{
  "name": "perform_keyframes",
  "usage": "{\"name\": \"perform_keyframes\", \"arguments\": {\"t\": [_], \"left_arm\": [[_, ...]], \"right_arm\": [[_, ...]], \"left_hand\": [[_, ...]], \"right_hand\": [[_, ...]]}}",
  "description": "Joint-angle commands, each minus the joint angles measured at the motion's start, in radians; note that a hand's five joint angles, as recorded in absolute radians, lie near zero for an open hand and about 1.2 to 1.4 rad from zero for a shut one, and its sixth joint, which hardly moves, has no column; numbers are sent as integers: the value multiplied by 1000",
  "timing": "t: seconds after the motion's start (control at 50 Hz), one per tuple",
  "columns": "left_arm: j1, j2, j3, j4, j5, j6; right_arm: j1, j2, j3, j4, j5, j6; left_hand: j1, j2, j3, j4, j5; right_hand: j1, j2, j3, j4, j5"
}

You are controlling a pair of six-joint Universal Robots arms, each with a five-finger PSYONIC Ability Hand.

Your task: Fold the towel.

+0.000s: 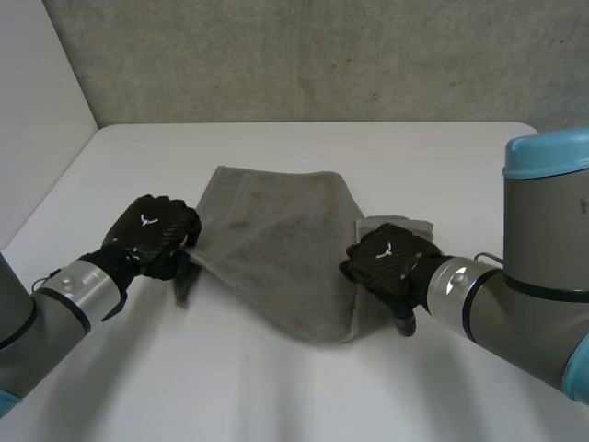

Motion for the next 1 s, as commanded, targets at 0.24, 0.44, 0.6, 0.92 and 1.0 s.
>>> {"name": "perform_keyframes", "arguments": {"t": [0.24, 0.44, 0.6, 0.92, 1.0], "left_arm": [[31, -2, -1, 37, -7, 2], [32, 1, -6, 36, -5, 2], [32, 30, -24, 36, -3, 2], [34, 44, -32, 36, -2, 2], [36, 44, -32, 37, -2, 2]], "right_arm": [[-17, 116, -202, -93, -25, -1], [23, 383, -497, -96, 10, -81], [24, 589, -686, -89, 44, -86], [12, 722, -856, -79, 122, -131], [9, 722, -847, -76, 122, -131]], "left_hand": [[125, 56, 57, 37, 98], [125, 56, 57, 37, 98], [125, 56, 57, 37, 98], [125, 56, 57, 37, 98], [125, 56, 57, 37, 98]], "right_hand": [[-153, -145, -153, -153, -118], [32, 40, 33, 33, 67], [73, 81, 74, 74, 108], [240, 249, 241, 241, 276], [267, 275, 267, 267, 302]]}}
